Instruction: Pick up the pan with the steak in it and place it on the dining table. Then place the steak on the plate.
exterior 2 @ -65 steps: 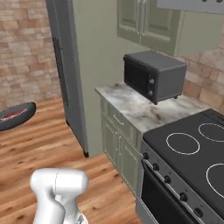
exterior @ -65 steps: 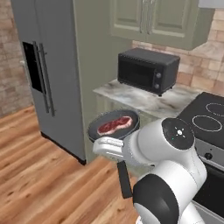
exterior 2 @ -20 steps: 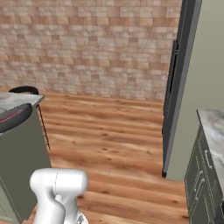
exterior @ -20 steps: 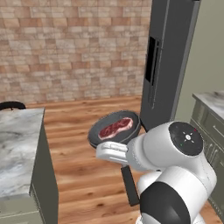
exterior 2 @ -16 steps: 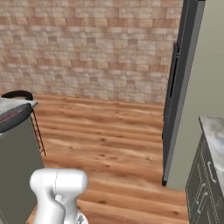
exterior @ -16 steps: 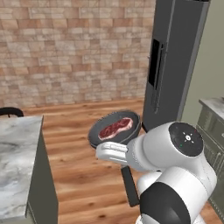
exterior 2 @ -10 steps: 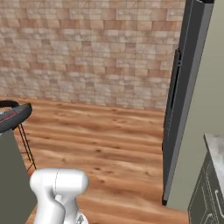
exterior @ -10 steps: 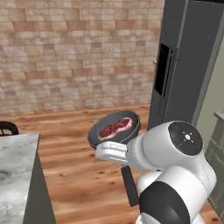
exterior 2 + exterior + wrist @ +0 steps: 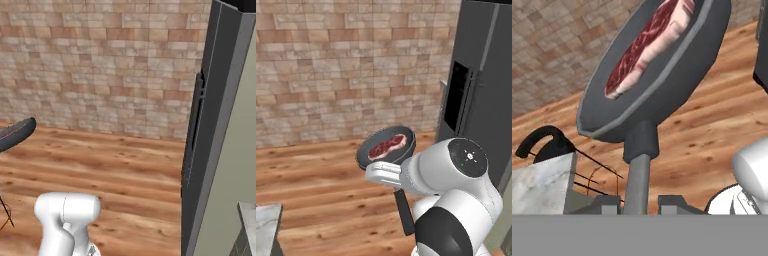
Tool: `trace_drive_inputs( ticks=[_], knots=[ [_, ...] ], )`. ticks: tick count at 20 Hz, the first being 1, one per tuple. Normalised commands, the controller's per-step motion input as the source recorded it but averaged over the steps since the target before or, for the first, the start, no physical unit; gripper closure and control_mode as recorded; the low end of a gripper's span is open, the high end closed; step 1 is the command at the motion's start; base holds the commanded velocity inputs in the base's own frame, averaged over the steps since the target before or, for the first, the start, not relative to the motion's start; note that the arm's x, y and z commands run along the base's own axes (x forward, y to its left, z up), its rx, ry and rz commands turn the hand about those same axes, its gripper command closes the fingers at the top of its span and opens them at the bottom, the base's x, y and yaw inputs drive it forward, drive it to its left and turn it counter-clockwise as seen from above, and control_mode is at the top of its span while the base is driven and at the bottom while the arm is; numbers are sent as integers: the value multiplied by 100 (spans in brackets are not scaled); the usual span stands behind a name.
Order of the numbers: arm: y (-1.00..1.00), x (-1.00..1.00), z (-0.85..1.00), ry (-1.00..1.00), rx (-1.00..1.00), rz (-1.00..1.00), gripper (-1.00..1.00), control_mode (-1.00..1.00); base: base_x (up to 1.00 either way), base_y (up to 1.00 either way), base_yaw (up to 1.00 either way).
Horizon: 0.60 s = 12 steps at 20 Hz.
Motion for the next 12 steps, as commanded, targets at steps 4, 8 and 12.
trace_drive_inputs(
  ticks=[4,8,12],
  knots=[
    [0,0,0,0,0,0,100,100,100,-36,0],
    [0,0,0,0,0,0,100,100,100,-34,0],
    [0,0,0,0,0,0,100,100,100,-31,0]
  ],
)
